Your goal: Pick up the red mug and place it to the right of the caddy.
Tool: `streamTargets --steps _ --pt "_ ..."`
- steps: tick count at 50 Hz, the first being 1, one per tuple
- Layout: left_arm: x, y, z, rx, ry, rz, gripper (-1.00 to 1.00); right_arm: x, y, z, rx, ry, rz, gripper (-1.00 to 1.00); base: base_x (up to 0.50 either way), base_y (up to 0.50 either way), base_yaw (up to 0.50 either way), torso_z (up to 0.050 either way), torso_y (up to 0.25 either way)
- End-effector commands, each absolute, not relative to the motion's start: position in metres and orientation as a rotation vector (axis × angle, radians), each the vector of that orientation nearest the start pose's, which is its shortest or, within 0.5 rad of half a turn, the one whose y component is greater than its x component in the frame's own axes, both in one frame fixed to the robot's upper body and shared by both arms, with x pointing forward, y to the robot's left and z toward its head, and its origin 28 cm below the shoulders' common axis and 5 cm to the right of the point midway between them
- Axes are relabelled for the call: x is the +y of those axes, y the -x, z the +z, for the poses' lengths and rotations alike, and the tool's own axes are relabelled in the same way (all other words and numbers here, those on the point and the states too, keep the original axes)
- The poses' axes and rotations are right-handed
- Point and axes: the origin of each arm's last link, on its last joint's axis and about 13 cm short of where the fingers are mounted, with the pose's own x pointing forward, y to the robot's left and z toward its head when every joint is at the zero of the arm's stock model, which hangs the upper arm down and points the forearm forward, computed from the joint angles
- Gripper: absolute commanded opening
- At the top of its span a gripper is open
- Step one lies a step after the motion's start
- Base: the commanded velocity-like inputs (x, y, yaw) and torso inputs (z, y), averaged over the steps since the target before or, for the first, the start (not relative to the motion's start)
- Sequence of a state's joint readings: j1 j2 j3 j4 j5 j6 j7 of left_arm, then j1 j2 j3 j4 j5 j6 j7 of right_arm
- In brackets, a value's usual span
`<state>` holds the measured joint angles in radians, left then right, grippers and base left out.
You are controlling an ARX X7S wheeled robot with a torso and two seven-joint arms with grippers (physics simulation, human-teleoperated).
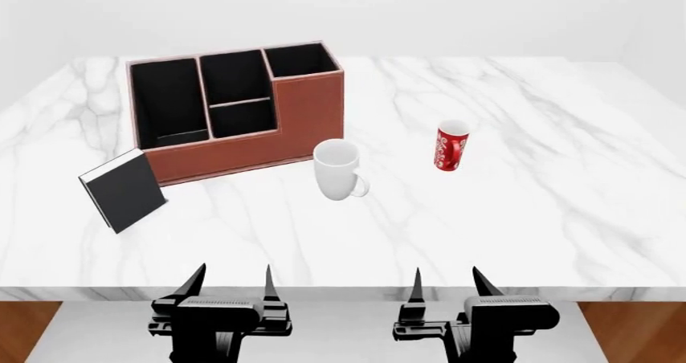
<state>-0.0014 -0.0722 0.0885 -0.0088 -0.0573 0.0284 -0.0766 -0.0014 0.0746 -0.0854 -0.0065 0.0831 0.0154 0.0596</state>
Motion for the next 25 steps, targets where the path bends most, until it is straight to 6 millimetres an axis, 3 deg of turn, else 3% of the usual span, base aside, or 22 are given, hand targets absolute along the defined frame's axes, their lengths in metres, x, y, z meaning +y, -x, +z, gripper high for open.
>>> streamTargets --steps 1,19,24,25 --pt "0.206 -0.210 0.012 -0.018 -0.022 -0.010 1.00 -0.095 -0.209 0.012 0.017 -0.011 0.024 1.00 0.00 0.00 0.00 0.000 0.000" --pt "0.206 -0.211 0.014 -0.013 -0.020 -0.008 1.00 -0.096 -0.210 0.013 0.014 -0.001 0.022 1.00 0.00 0.00 0.00 0.000 0.000" --pt "0.208 -0.214 0.032 -0.011 -0.008 -0.017 1.00 -0.098 -0.210 0.029 0.026 0.011 0.019 1.00 0.00 0.00 0.00 0.000 0.000" --pt "0.208 -0.215 0.047 -0.019 -0.052 -0.036 1.00 -0.101 -0.211 0.045 0.021 0.022 0.022 1.00 0.00 0.00 0.00 0.000 0.000"
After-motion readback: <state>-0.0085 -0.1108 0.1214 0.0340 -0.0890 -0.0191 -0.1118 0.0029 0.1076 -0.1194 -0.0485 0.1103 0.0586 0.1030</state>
